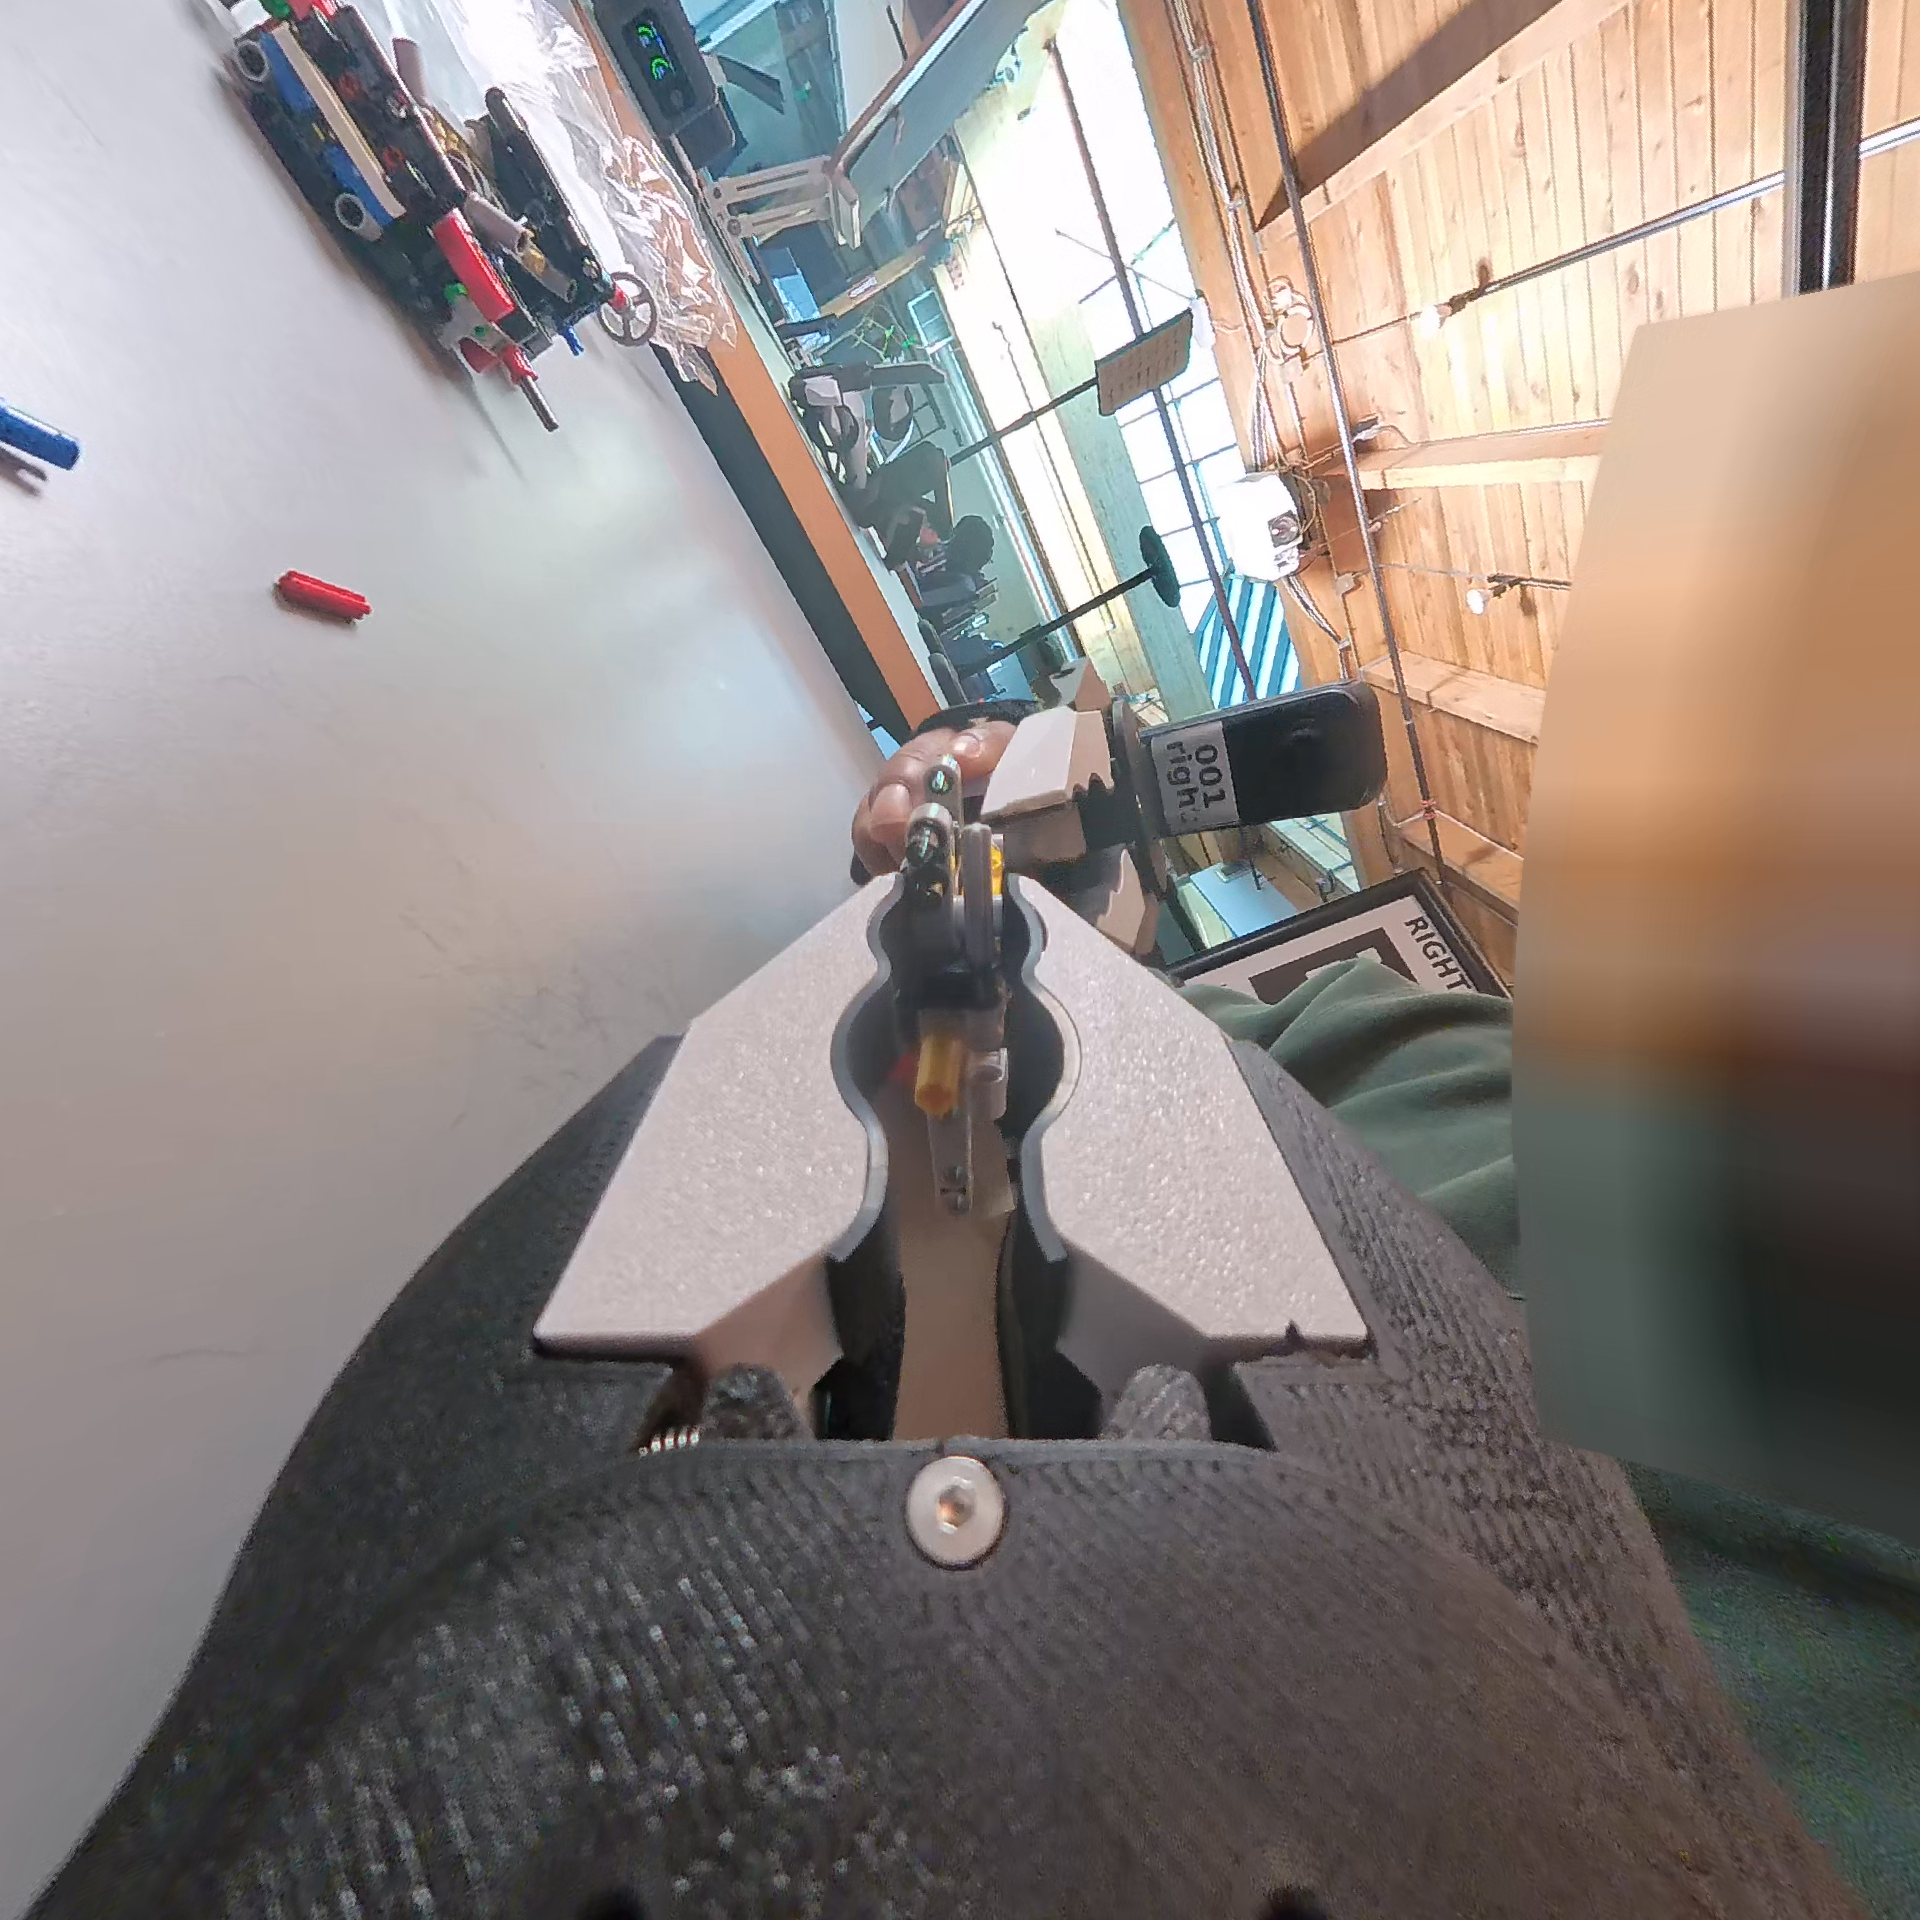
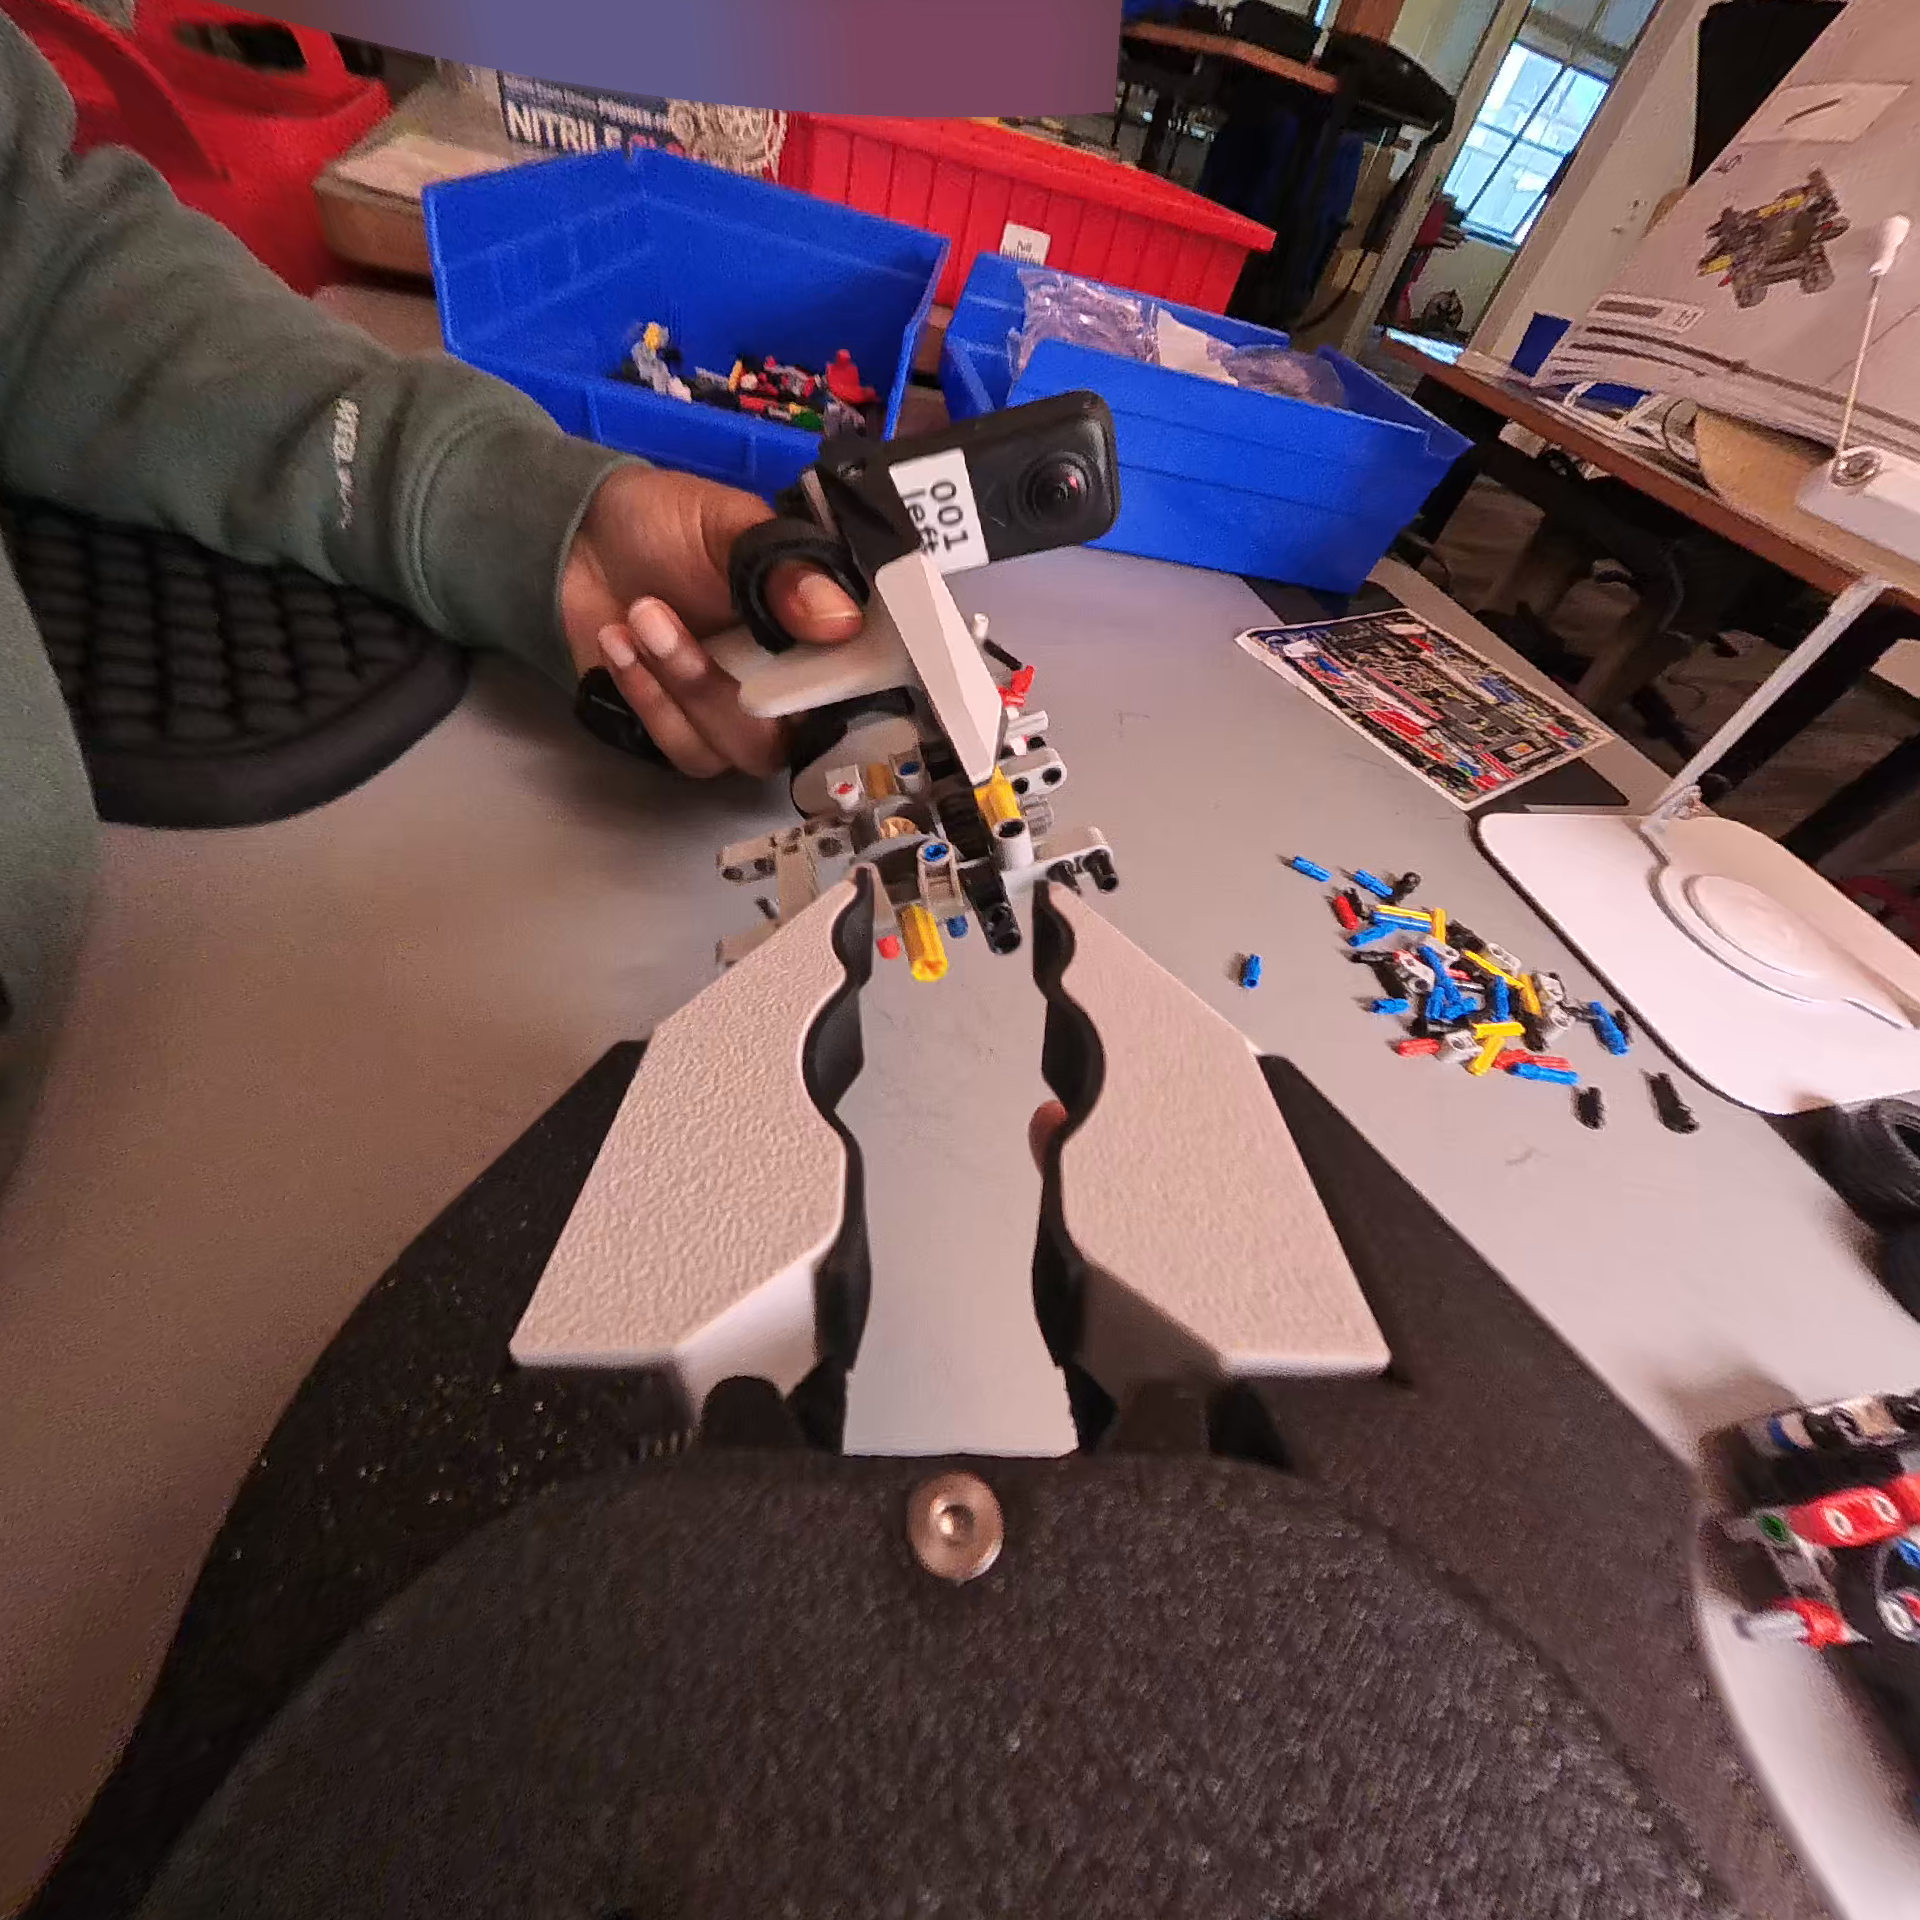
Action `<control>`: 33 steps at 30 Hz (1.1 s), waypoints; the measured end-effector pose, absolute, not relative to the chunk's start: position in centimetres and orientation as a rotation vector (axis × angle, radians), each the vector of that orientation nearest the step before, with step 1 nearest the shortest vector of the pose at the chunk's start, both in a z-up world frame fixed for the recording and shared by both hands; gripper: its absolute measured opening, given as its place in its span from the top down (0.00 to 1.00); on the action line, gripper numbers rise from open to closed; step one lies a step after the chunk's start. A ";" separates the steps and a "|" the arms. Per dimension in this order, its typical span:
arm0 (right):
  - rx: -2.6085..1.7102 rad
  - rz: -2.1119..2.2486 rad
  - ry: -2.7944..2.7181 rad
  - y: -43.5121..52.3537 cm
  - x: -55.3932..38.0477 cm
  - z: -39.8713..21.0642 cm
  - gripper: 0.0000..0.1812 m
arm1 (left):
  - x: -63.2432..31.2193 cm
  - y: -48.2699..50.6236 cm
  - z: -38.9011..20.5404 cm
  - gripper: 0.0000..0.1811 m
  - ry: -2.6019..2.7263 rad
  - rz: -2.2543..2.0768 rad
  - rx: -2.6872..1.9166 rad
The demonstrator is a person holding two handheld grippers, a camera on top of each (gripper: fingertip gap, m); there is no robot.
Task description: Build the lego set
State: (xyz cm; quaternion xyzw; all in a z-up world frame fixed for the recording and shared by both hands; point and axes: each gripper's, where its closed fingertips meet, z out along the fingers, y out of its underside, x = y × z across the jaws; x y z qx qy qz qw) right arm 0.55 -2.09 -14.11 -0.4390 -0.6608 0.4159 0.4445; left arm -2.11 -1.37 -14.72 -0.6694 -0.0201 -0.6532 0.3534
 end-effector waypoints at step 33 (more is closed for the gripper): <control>-0.892 0.985 -1.833 -4.5 2.0 -14.8 0.92 | 0.4 -3.6 -15.1 0.92 0.117 -1.814 -1.811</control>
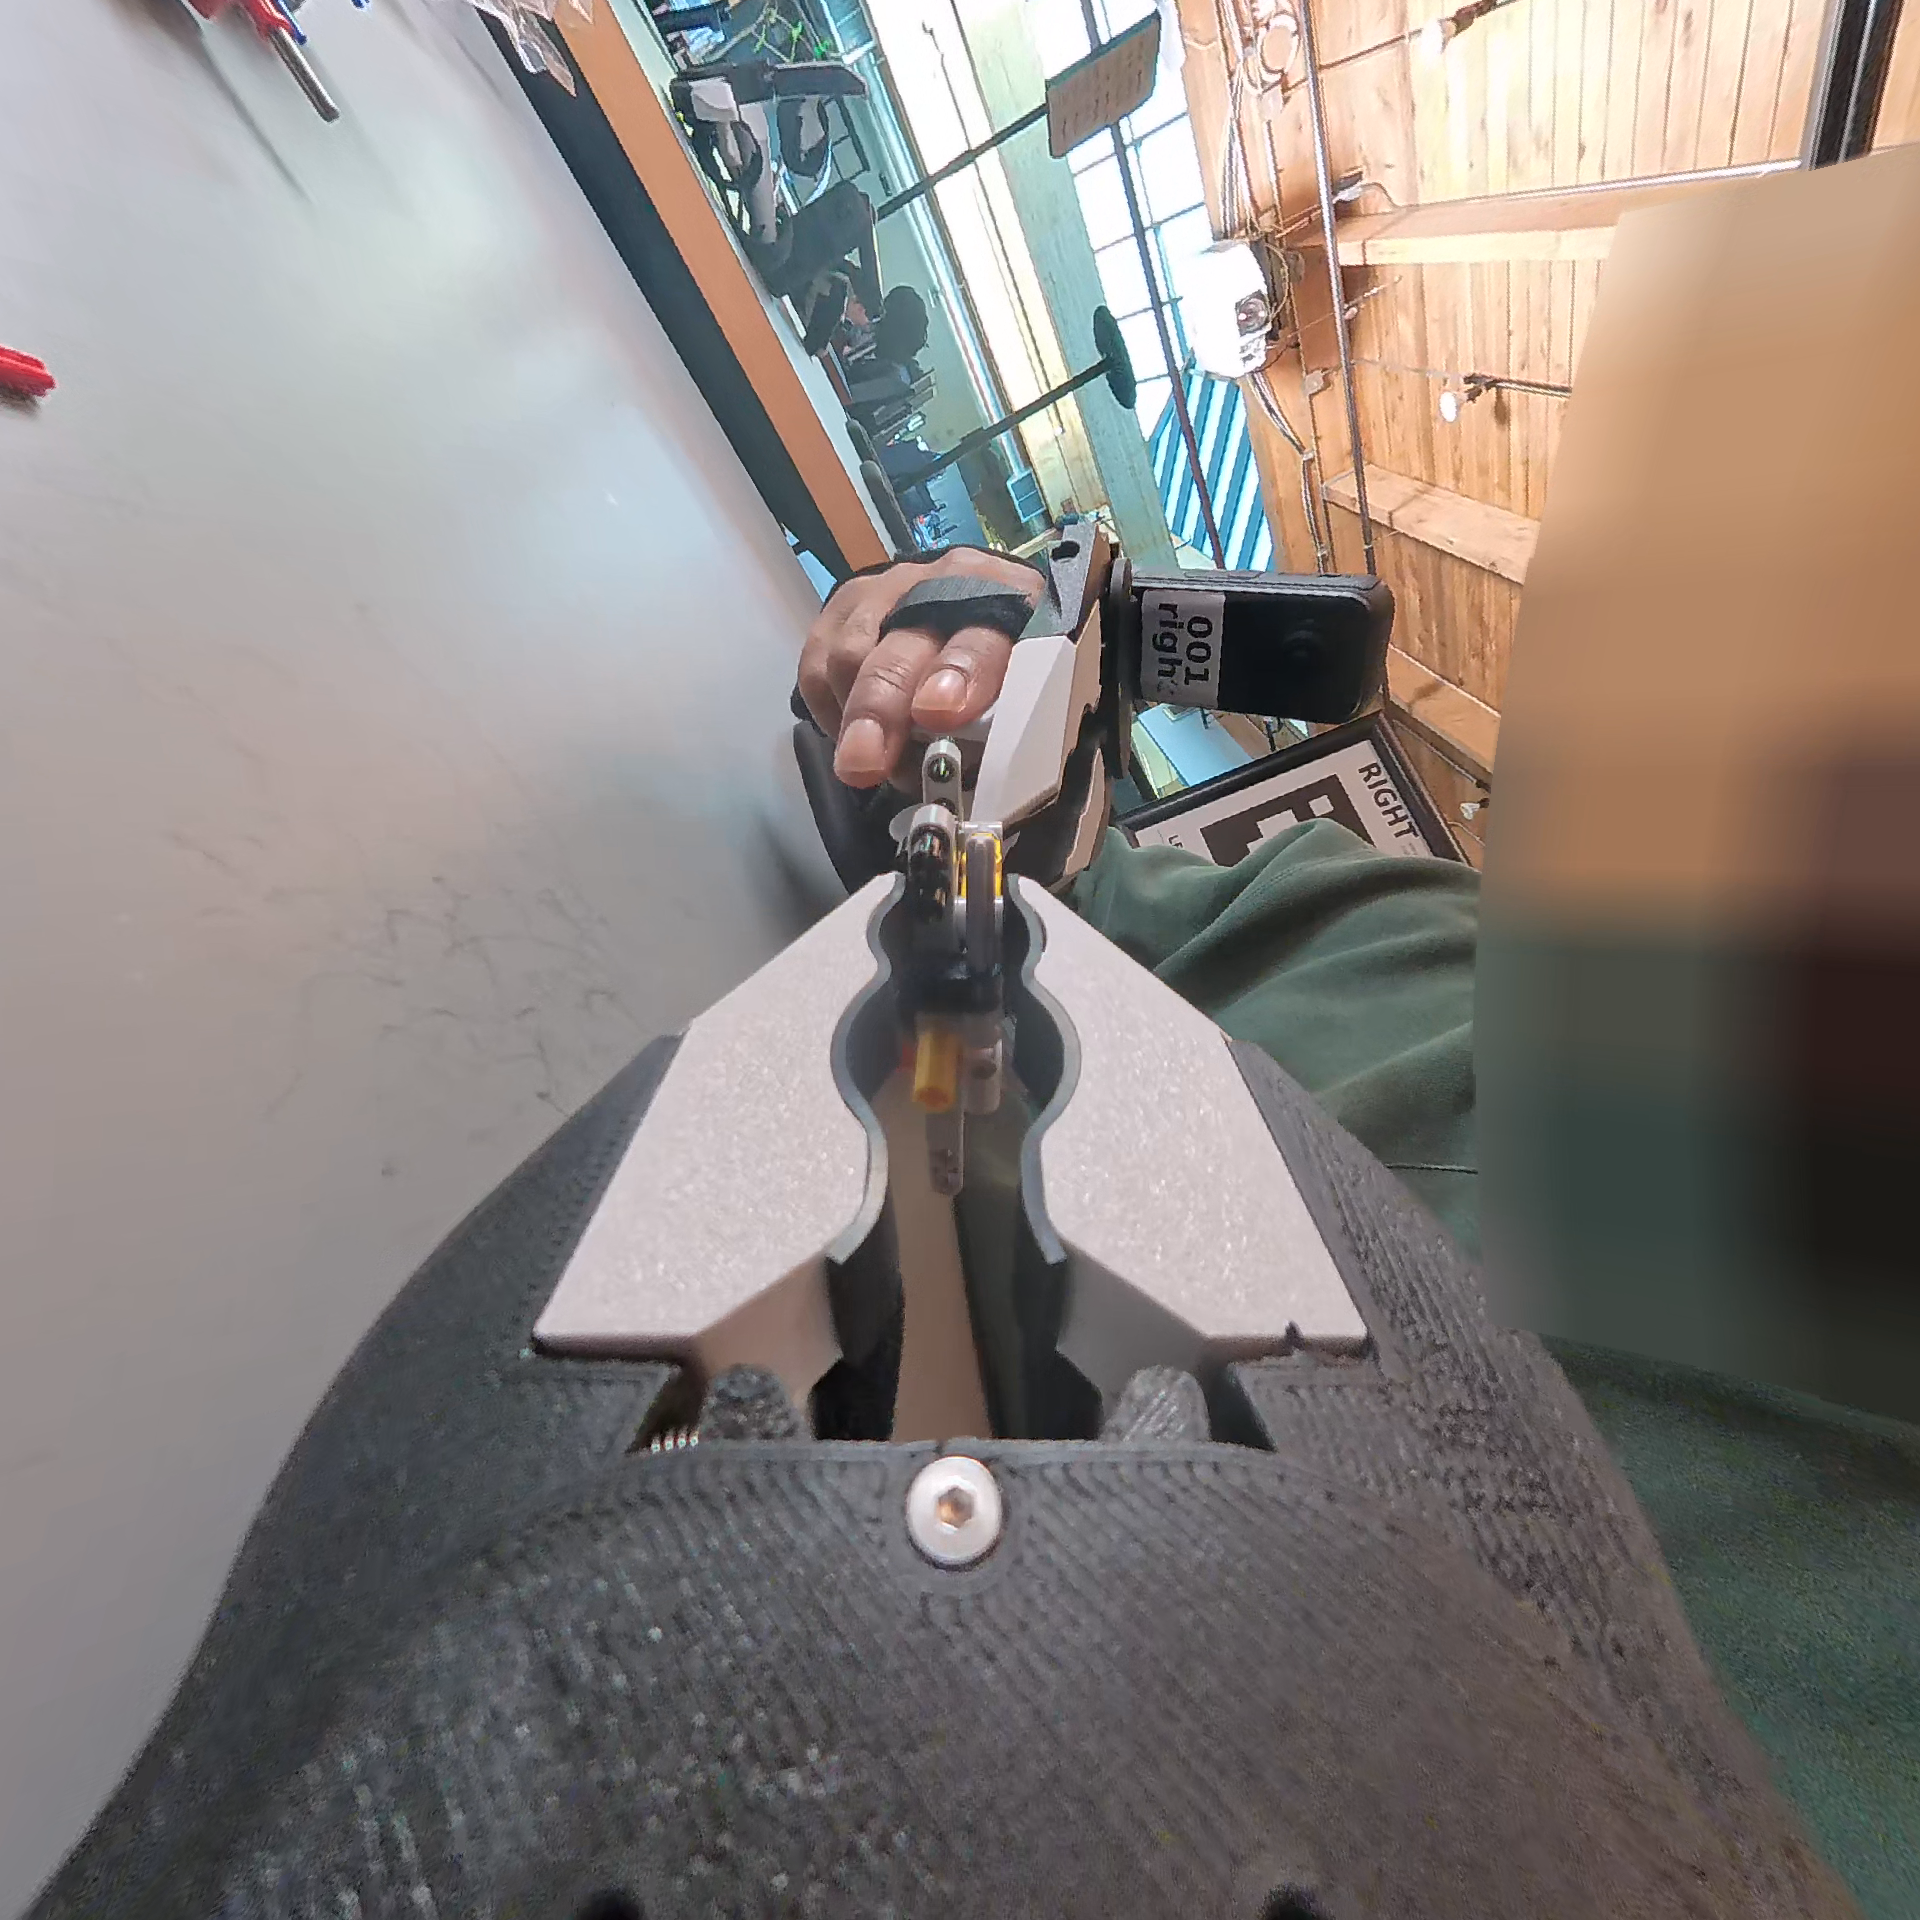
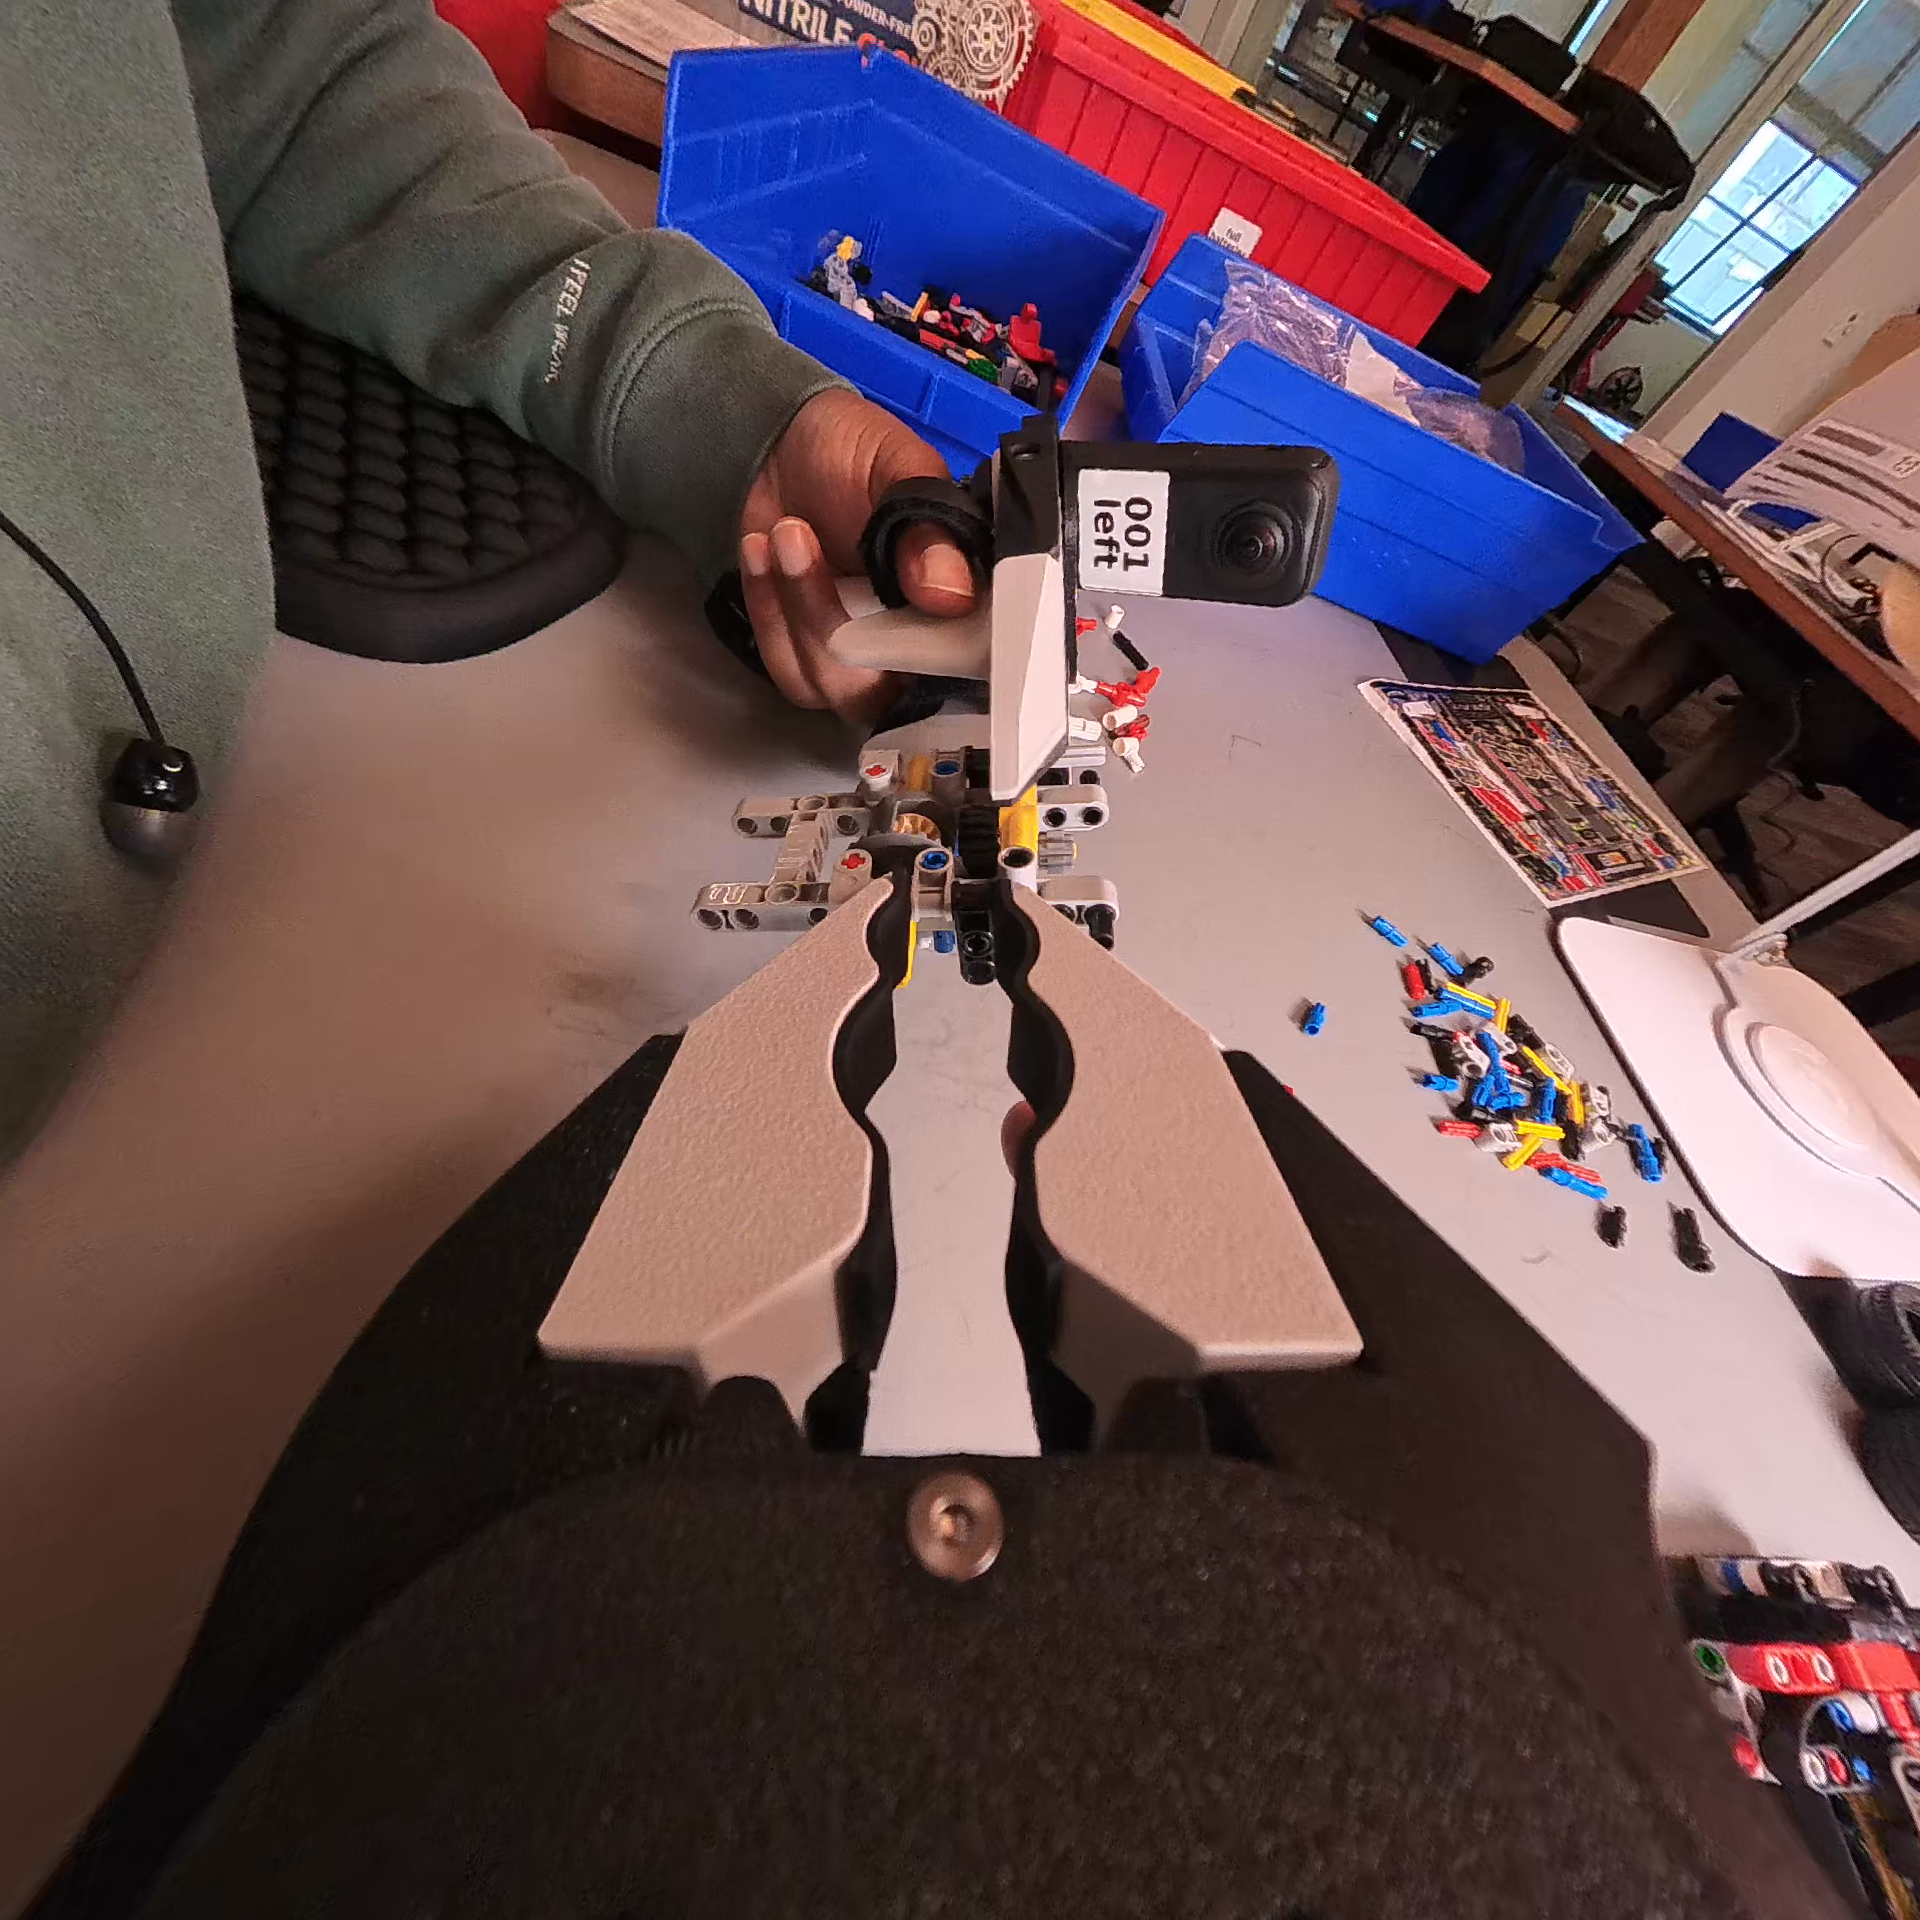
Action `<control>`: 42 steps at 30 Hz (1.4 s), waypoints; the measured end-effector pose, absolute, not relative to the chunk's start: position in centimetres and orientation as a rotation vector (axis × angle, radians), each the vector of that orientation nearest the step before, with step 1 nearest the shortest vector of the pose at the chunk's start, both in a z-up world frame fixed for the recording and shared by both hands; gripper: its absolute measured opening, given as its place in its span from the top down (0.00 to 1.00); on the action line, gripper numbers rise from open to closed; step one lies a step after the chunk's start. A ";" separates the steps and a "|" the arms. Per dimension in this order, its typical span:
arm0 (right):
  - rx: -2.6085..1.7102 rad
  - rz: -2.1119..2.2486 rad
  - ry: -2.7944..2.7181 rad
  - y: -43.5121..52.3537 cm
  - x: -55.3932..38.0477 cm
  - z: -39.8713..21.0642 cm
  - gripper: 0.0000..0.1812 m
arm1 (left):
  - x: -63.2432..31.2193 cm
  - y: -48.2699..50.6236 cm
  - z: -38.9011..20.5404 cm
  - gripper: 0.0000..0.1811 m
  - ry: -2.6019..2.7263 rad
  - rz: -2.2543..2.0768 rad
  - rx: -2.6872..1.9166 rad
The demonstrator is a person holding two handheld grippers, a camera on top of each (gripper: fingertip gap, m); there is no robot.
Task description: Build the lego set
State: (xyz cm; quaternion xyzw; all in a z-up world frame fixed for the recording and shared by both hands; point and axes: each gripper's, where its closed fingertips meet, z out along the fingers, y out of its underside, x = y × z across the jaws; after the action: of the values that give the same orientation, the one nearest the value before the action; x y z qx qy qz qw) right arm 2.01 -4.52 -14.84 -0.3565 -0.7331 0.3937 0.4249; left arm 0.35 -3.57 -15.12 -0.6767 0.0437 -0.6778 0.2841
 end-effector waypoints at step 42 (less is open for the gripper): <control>-1.121 0.884 -1.831 -2.1 1.7 -17.8 0.93 | -4.0 -6.5 -22.9 0.91 0.970 -0.507 -2.257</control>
State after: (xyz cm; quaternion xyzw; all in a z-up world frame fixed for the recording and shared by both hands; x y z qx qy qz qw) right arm 1.69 -2.06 -17.85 -0.4427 -0.7232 0.3494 0.3987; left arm -4.02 -6.54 -22.90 -0.8549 0.3676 -0.1921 0.3114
